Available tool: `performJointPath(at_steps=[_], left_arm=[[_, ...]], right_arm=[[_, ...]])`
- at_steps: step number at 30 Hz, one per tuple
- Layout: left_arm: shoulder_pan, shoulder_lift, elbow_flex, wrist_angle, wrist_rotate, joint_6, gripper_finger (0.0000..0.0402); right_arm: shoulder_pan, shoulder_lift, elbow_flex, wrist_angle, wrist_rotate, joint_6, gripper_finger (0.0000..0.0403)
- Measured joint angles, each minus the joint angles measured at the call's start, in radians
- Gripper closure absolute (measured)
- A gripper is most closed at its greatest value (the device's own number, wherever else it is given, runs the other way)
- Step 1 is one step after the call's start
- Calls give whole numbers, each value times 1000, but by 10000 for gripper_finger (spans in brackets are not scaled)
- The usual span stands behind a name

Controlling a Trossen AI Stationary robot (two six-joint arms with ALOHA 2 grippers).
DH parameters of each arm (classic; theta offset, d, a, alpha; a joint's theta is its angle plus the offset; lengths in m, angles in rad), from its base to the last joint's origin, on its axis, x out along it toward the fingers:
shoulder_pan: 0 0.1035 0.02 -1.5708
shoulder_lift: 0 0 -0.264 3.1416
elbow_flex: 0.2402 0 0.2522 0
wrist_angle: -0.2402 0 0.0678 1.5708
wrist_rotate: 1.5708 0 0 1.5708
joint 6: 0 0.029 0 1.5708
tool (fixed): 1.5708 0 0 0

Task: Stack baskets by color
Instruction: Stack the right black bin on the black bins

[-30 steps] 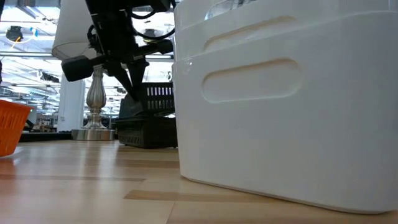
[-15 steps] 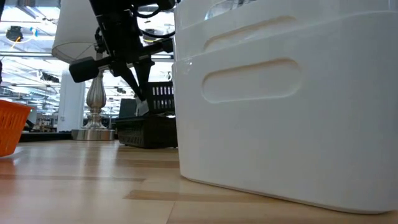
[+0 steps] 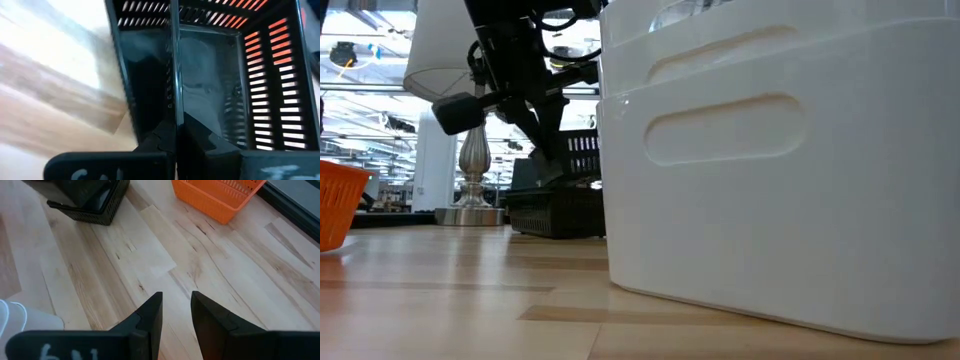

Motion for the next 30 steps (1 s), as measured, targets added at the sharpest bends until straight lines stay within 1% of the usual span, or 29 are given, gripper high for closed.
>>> performJointPath(at_steps=[3,7,10,14,19,27,30], left_arm=[[9,0,0,1,-31,-7,401],[21,0,0,1,-21,-9,401],[18,0,0,3,6,-17,401],[7,0,0,3,-20,-13,401],[7,0,0,5,-10,14,401],[-10,0,0,5,-9,4,401],[-10,0,0,-3,-10,43,401]], right_arm=[[0,0,0,0,0,0,278],[0,0,0,0,0,-40,278],[0,0,0,0,-1,-50,278],[0,0,0,0,-2,-50,278],[0,0,0,0,-8,-50,278],[0,0,0,0,-9,-50,278],[0,0,0,0,-9,-50,278]])
